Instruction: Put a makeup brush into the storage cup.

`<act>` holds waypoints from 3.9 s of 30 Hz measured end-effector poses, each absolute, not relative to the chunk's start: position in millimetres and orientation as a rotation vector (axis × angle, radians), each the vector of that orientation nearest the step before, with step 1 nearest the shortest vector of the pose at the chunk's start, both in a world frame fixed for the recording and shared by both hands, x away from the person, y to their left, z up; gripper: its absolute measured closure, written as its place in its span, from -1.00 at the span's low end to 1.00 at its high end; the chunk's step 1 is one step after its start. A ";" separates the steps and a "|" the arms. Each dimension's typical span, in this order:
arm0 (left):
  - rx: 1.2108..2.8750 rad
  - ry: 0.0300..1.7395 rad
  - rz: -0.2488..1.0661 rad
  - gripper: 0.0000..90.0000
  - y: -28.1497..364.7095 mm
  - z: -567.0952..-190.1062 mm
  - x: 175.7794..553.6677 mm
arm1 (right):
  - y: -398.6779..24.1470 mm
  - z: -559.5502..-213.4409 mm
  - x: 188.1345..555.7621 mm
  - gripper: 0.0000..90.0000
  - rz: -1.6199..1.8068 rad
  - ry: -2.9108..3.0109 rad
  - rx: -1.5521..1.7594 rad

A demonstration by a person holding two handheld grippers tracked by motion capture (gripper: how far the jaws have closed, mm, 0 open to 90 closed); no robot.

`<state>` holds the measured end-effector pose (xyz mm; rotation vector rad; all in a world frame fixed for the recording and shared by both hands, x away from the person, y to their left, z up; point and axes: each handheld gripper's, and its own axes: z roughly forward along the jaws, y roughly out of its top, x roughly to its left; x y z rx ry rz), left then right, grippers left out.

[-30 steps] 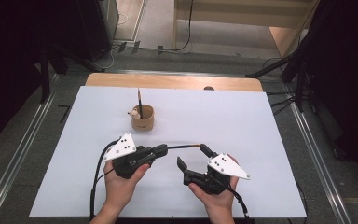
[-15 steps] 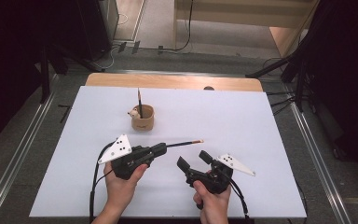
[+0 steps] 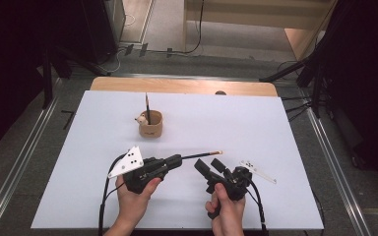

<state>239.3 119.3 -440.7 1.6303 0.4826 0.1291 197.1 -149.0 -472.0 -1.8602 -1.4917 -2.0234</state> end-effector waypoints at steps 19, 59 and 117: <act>1.666 0.432 0.111 0.93 107.7 -445.8 233.2 | -167.7 -487.8 204.5 0.29 -2.074 -1.199 -1.818; 1.716 0.664 0.312 -1.00 199.9 -451.5 240.0 | -156.8 -450.6 200.4 0.88 -2.290 -2.112 -1.581; 1.677 0.795 0.390 -1.00 292.1 -484.9 223.2 | -117.8 -418.1 264.3 0.87 -2.289 -2.414 -1.457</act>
